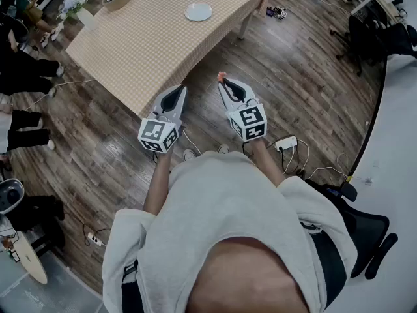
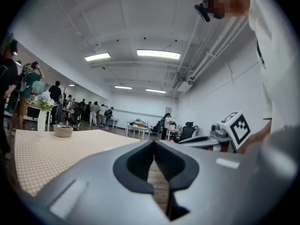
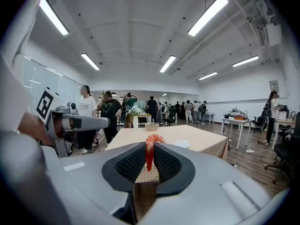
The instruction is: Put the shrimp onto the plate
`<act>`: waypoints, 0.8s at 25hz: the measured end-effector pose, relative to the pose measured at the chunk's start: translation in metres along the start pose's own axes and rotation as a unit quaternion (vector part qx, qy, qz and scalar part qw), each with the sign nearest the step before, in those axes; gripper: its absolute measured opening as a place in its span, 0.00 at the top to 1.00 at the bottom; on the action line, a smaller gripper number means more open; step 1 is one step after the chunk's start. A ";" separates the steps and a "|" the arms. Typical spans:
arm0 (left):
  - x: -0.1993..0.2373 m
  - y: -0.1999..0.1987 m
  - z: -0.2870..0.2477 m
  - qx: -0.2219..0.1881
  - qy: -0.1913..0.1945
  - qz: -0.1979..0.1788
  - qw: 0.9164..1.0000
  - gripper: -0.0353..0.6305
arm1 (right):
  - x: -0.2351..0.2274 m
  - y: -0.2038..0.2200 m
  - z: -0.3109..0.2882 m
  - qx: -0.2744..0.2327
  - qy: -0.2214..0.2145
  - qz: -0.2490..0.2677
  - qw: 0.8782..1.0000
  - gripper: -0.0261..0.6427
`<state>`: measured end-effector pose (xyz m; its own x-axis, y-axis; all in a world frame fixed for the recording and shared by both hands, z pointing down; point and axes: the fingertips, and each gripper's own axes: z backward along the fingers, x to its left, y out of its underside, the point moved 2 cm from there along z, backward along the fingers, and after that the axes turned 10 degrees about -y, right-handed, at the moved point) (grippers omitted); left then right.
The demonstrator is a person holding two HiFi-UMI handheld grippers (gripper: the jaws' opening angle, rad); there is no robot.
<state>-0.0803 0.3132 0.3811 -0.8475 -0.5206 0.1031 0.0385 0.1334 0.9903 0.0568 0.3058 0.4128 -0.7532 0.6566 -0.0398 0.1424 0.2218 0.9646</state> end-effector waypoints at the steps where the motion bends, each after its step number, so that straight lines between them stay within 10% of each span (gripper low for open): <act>1: 0.000 0.000 -0.002 0.000 0.001 0.000 1.000 0.93 | -0.001 -0.001 -0.001 0.000 0.000 0.000 1.000 0.88; 20: -0.035 0.011 -0.034 0.011 -0.009 0.002 1.000 0.93 | -0.041 0.017 0.031 -0.019 -0.017 -0.027 0.999 0.88</act>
<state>-0.0316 0.3043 0.3918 -0.8571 -0.5043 0.1054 0.0307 0.1542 0.9876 0.1100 0.3049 0.4226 -0.7361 0.6694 -0.1000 0.0782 0.2308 0.9699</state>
